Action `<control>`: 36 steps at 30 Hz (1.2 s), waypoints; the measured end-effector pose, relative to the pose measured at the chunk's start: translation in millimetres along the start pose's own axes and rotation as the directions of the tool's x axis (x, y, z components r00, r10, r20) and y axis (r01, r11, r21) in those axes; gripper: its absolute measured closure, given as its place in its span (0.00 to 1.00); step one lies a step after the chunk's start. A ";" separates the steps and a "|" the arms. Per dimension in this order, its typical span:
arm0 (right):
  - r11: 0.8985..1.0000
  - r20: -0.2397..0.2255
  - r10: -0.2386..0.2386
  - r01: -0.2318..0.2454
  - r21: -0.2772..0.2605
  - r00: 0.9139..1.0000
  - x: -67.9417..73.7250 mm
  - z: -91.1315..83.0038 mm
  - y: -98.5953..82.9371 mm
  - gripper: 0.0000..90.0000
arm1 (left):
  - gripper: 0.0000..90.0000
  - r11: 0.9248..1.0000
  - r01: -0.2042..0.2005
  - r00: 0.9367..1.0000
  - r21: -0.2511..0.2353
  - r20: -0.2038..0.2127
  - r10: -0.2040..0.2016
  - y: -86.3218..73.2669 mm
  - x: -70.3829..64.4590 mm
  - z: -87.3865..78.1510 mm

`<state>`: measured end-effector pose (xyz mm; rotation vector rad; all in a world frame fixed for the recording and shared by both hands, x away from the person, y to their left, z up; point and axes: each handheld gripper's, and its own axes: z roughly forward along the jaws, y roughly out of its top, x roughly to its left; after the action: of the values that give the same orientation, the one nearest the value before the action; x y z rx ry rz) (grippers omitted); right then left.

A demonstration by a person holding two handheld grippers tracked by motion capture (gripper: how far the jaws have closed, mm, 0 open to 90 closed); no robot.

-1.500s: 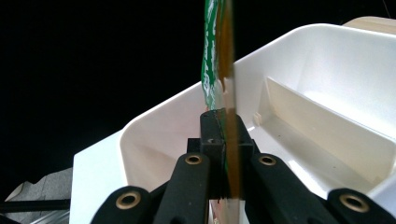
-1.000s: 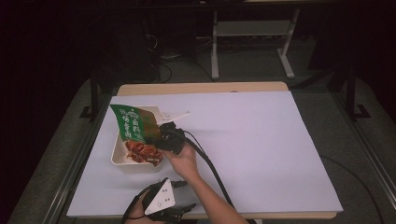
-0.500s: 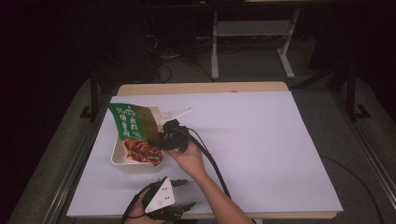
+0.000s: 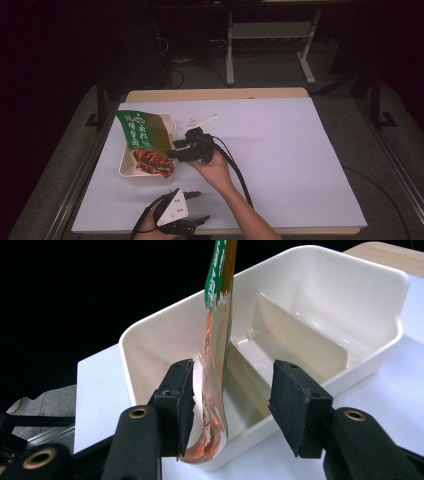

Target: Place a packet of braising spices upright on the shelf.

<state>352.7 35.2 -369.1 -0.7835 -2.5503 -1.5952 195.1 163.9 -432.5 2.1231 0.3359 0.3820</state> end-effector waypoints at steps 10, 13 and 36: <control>1.000 0.002 -0.006 0.006 -0.002 1.000 -0.5 -16.2 -4.1 0.51 | 0.34 1.000 0.006 1.000 0.003 -0.012 -0.006 -1.1 4.8 -0.8; 1.000 0.010 -0.004 0.004 -0.002 1.000 -1.4 -20.0 -5.8 0.50 | 0.34 1.000 0.023 1.000 0.005 -0.010 -0.023 -1.6 5.8 -0.9; 0.999 0.061 0.038 -0.038 -0.004 0.997 -14.2 -64.0 -32.7 0.45 | 0.33 0.999 0.046 0.999 0.016 -0.016 -0.045 -3.9 11.9 -1.9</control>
<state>336.3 -36.2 -370.1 -0.8892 -2.5578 -1.5891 204.9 172.0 -433.0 2.1255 0.3968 0.3704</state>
